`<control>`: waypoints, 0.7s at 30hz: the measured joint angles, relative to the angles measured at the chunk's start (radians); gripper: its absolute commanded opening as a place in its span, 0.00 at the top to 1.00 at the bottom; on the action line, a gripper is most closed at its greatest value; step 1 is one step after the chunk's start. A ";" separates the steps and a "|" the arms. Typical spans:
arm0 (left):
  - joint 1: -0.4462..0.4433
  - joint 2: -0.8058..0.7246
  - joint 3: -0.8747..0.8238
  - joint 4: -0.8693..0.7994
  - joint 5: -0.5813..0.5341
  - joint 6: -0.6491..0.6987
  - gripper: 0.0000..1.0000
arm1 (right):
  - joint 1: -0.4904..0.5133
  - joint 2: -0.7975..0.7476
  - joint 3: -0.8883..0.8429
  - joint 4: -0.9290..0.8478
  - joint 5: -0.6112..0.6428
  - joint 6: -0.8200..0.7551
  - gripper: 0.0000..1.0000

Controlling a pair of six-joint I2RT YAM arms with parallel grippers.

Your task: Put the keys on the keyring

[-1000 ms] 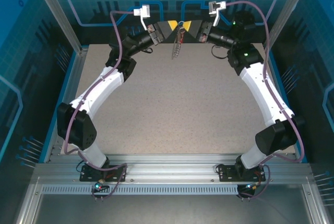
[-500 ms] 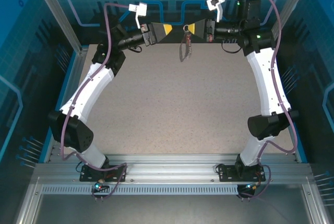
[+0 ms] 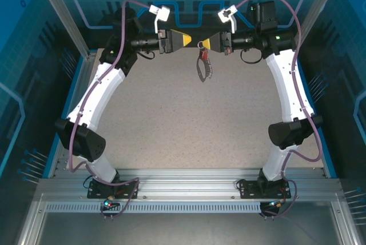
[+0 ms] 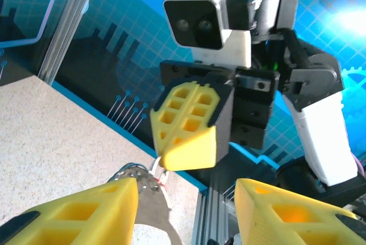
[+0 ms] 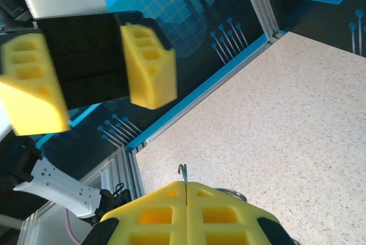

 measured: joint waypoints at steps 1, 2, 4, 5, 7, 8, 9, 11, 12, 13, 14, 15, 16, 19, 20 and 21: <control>-0.001 0.007 0.003 -0.007 0.002 0.004 0.54 | 0.005 0.001 0.000 -0.003 -0.005 -0.002 1.00; -0.003 0.012 0.005 -0.012 0.006 0.004 0.55 | 0.010 0.002 0.000 -0.004 -0.011 -0.005 1.00; -0.007 0.018 0.006 -0.026 0.008 0.008 0.57 | 0.019 0.004 0.000 -0.005 -0.016 -0.008 1.00; -0.010 0.020 0.006 -0.029 0.009 0.011 0.58 | 0.022 0.005 0.000 -0.006 -0.018 -0.009 1.00; -0.016 0.023 0.008 -0.035 0.013 0.019 0.60 | 0.027 0.007 0.000 -0.006 -0.025 -0.009 1.00; -0.019 0.027 0.012 -0.038 0.018 0.022 0.61 | 0.029 0.008 0.000 -0.006 -0.028 -0.009 1.00; -0.022 0.029 0.015 -0.039 0.019 0.023 0.61 | 0.030 0.009 0.000 -0.006 -0.033 -0.009 1.00; -0.027 0.033 0.018 -0.042 0.026 0.025 0.61 | 0.031 0.010 0.000 -0.006 -0.040 -0.009 1.00; -0.029 0.033 0.018 -0.043 0.027 0.025 0.61 | 0.032 0.010 0.000 -0.006 -0.041 -0.008 1.00; -0.029 0.033 0.018 -0.045 0.028 0.025 0.62 | 0.034 0.010 0.000 -0.006 -0.042 -0.008 1.00; -0.030 0.034 0.018 -0.045 0.031 0.026 0.62 | 0.034 0.010 0.000 -0.005 -0.043 -0.008 1.00; -0.030 0.034 0.018 -0.046 0.031 0.026 0.62 | 0.034 0.010 0.001 -0.003 -0.045 -0.008 1.00; -0.030 0.035 0.018 -0.047 0.031 0.026 0.62 | 0.034 0.010 0.002 -0.002 -0.045 -0.008 1.00; -0.030 0.039 0.018 -0.049 0.034 0.026 0.66 | 0.034 0.010 0.007 0.002 -0.048 -0.005 1.00; -0.030 0.040 0.018 -0.050 0.034 0.029 0.68 | 0.034 0.010 0.008 0.004 -0.049 -0.005 1.00; -0.030 0.042 0.018 -0.051 0.034 0.030 0.69 | 0.034 0.010 0.008 0.005 -0.049 -0.005 1.00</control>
